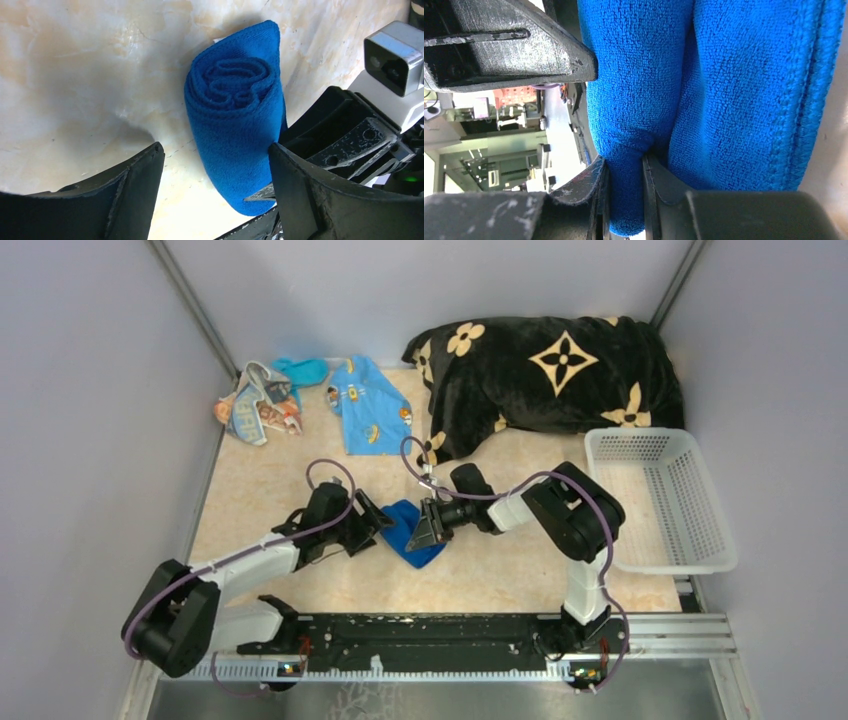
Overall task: Roll the towels
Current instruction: Roll the towel at the center of the board.
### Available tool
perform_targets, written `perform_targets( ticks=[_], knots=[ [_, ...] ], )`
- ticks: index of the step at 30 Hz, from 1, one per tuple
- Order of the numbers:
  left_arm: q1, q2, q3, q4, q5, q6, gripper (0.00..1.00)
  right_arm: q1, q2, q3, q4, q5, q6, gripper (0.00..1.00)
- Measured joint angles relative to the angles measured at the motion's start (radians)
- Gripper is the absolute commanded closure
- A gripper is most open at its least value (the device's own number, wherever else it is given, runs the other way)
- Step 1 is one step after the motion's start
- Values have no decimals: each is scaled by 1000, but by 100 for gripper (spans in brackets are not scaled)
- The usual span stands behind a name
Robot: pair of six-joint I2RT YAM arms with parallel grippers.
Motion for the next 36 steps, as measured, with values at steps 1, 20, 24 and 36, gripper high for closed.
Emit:
perform_targets(
  ticks=[1,20,24,36],
  knots=[
    [0,8,4,5,-2,-2,21,-1,5,0,6,-6,6,84],
    [-8,235,94,110,29,8,40,140,-248,74,-462,490,-166,50],
    [-14,250,108,110,29,11,39,245,-344,123,-631,781,-221,46],
    [-26,281,138,111,24,18,37,494,-365,213,-743,1210,-375,39]
  ],
)
